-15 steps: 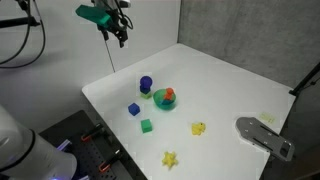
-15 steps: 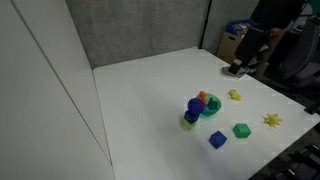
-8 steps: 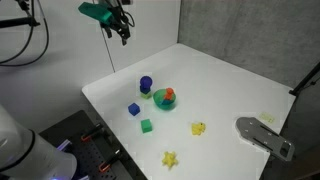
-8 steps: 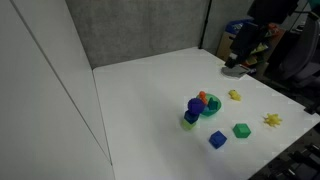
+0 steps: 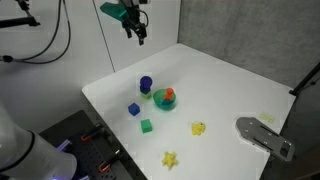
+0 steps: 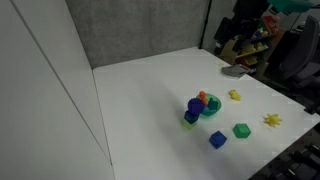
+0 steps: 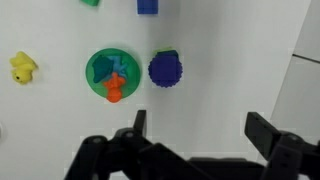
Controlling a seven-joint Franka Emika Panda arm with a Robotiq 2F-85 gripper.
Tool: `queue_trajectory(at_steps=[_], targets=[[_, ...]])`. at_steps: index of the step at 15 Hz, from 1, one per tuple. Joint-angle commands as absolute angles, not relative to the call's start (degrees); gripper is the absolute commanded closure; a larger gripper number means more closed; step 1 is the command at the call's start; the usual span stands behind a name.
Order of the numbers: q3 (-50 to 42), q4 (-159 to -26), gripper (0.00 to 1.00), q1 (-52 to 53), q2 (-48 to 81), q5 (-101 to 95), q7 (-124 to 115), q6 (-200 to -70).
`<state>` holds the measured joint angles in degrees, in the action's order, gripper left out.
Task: Pick up the yellow duck toy from the worktop and put it in the green bowl
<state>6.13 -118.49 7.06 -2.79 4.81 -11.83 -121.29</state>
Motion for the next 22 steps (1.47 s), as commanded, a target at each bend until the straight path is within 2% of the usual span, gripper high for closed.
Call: queue_trajectory(at_steps=[1,7,14,22], targets=[[4.87,-115.54,0.00,4.92,0.75,1.29,-16.58,-120.01],[1.76,-119.00,0.00,2.87,5.32,-4.37,-21.29,-122.63],[-0.68,-120.37,0.00,2.26,11.13,-2.45,-20.35,-124.19],[-1.00,-119.97,0.00,1.98,10.89,-1.80,-19.51,-124.39]])
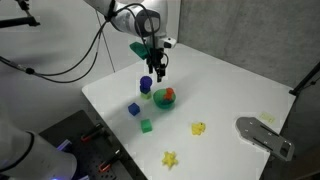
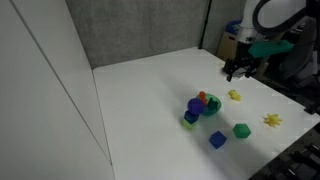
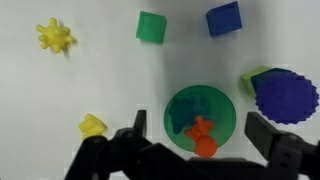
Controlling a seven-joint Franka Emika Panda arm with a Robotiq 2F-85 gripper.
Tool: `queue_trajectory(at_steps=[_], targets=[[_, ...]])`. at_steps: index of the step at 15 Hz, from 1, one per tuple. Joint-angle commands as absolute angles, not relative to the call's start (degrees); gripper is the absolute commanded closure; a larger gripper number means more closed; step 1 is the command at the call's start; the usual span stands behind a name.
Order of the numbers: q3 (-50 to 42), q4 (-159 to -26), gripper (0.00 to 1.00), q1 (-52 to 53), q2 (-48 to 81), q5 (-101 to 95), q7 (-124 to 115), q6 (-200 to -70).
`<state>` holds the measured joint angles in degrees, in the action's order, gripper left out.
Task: Pick up the yellow duck toy from the worktop and put it in the green bowl
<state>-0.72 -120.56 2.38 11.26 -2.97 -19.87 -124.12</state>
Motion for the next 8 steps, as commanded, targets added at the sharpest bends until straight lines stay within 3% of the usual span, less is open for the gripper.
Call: queue_trajectory(at_steps=[1,8], targets=[[-1.35,-119.66,0.00,1.27,10.51,-0.73,-18.85,-124.74],[-4.67,-115.20,0.00,-3.49,14.30,4.75,-16.48,-128.18]])
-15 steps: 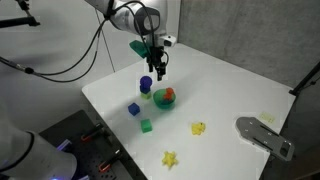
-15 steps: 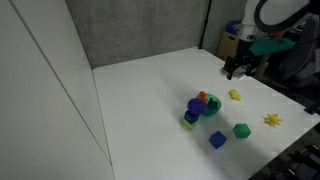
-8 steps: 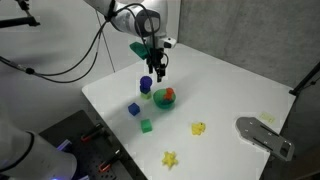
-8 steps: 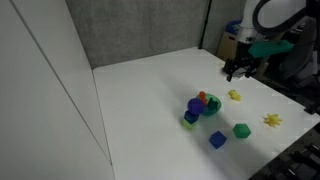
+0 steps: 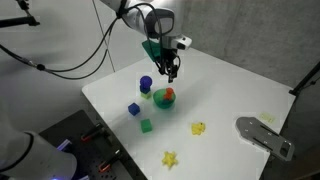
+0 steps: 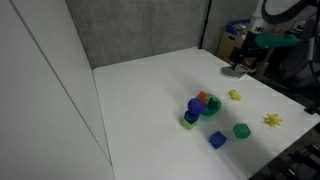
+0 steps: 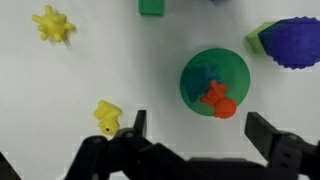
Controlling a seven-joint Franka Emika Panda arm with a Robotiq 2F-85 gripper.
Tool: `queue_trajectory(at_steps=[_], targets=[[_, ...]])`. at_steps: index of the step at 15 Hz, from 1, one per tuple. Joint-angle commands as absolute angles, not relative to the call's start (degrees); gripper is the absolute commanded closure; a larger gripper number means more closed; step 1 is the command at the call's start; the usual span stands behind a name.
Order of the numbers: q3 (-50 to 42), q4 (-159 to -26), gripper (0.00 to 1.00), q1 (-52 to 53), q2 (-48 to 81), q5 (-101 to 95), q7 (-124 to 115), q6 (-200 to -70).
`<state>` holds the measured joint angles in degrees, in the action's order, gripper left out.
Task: Pick up the yellow duck toy from the worktop and put it in the green bowl
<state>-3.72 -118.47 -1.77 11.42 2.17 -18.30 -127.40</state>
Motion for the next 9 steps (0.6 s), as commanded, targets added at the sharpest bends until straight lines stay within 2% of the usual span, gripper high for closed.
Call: queue_trajectory(at_steps=[1,9], targets=[[-5.08,-114.50,0.00,-4.20,15.33,5.50,-15.98,-128.67],[-7.53,-108.48,0.00,-8.57,27.83,9.44,-16.13,-137.12]])
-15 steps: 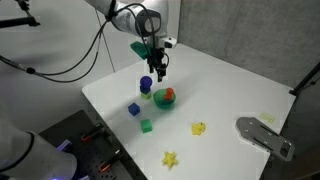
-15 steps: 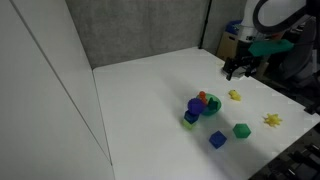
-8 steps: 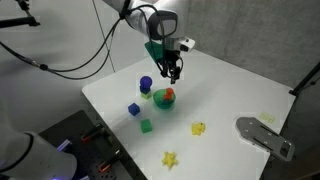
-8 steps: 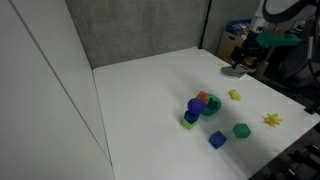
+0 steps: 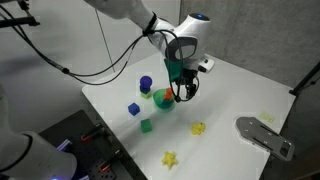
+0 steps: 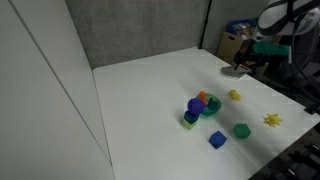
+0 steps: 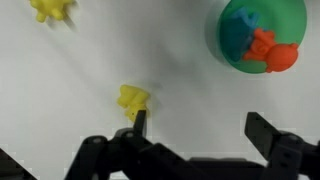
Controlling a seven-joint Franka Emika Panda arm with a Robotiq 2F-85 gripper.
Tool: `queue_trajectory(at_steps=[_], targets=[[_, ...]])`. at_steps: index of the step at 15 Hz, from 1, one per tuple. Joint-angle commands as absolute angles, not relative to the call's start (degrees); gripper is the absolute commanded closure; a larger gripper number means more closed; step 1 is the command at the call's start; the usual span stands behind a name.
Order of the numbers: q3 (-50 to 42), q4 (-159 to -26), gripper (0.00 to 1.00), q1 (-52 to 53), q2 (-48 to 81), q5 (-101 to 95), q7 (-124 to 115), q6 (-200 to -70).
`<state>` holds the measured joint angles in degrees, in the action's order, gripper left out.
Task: Pick up the yellow duck toy from the worktop and put it in the green bowl
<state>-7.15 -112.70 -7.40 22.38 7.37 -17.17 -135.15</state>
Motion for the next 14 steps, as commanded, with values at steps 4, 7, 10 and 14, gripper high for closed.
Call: queue_trajectory(at_steps=[4,7,10,14], targets=[[-8.85,-104.93,0.00,-8.64,35.48,8.22,-17.74,-142.09],[-9.29,-101.37,0.00,-8.54,41.21,8.73,-18.93,-144.27],[-10.47,-97.73,0.00,-7.96,46.36,8.44,-21.27,-144.60],[-12.03,-93.36,0.00,-7.78,51.91,8.54,-24.27,-144.24]])
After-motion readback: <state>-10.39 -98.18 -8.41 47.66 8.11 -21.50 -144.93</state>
